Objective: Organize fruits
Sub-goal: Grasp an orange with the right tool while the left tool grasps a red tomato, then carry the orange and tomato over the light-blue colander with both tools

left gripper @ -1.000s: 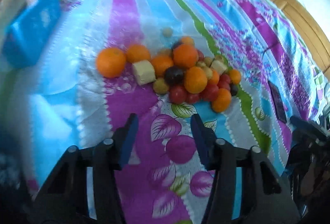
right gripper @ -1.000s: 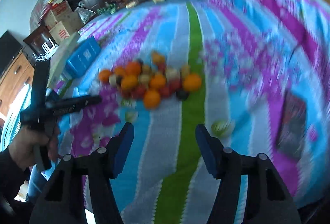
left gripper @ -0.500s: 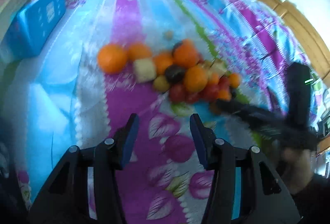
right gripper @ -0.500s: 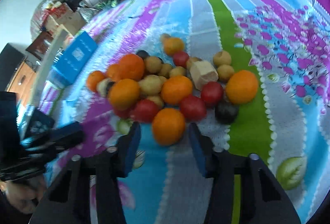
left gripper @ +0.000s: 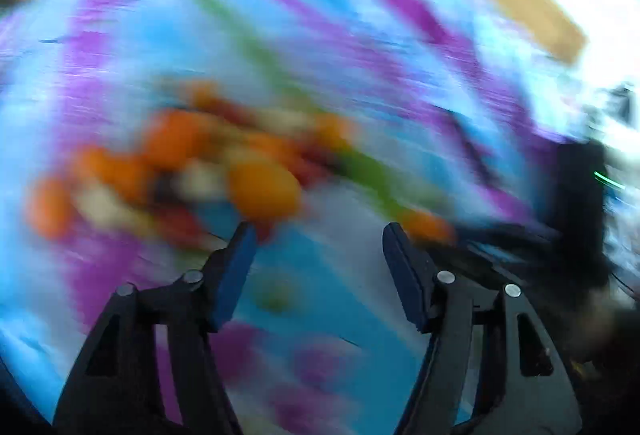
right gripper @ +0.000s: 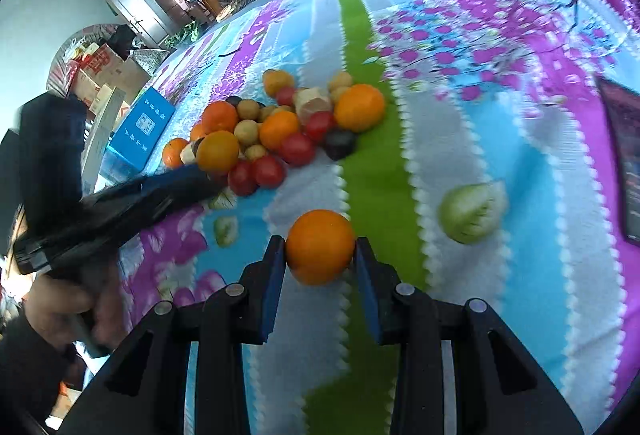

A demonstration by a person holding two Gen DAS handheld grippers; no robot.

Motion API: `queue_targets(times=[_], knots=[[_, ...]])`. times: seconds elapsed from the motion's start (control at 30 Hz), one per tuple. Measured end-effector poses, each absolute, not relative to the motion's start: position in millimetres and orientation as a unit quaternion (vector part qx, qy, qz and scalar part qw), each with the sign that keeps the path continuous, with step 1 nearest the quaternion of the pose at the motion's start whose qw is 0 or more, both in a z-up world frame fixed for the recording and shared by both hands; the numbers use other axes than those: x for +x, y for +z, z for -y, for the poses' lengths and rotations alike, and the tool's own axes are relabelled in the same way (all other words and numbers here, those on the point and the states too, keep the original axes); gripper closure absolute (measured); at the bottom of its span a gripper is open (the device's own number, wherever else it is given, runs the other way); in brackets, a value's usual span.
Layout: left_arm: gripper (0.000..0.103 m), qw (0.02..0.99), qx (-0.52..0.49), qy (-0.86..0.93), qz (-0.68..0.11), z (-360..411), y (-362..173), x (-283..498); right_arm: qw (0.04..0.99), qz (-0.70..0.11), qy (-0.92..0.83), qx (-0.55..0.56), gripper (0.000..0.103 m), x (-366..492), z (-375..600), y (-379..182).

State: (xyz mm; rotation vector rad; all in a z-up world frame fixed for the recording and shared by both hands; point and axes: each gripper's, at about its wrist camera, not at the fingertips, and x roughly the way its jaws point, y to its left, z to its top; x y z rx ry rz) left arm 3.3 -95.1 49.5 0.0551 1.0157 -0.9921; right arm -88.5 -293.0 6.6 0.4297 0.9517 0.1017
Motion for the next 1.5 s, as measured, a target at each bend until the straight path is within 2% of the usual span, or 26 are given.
queue_targets(times=[0.2,0.47,0.87,0.93,1.0,1.07,1.3,1.5], knots=[[0.039,0.788,-0.011,-0.38,-0.485,66,33,-6,0.87,-0.451,0.052,0.192,0.064,-110,304,-3],[0.039,0.824,0.022,-0.342,-0.451,85,32,-2,0.87,-0.436,0.057,0.225,0.064,-113,311,-12],[0.043,0.816,0.03,-0.333,-0.472,105,9,14,0.871,-0.429,0.056,0.231,0.064,-108,311,-17],[0.047,0.817,0.035,-0.332,-0.471,106,8,15,0.871,-0.428,0.055,0.233,0.064,-108,311,-18],[0.067,0.818,0.038,-0.325,-0.472,107,6,16,0.872,-0.428,0.054,0.233,0.064,-108,311,-18],[0.073,0.818,0.032,-0.322,-0.476,106,6,18,0.873,-0.429,0.052,0.227,0.064,-108,309,-16],[0.073,0.827,0.028,-0.301,-0.473,97,26,12,0.883,-0.434,0.027,0.177,0.064,-108,295,2],[0.073,0.861,0.017,-0.241,-0.448,59,80,0,0.901,-0.411,0.015,0.138,0.064,-101,276,51]])
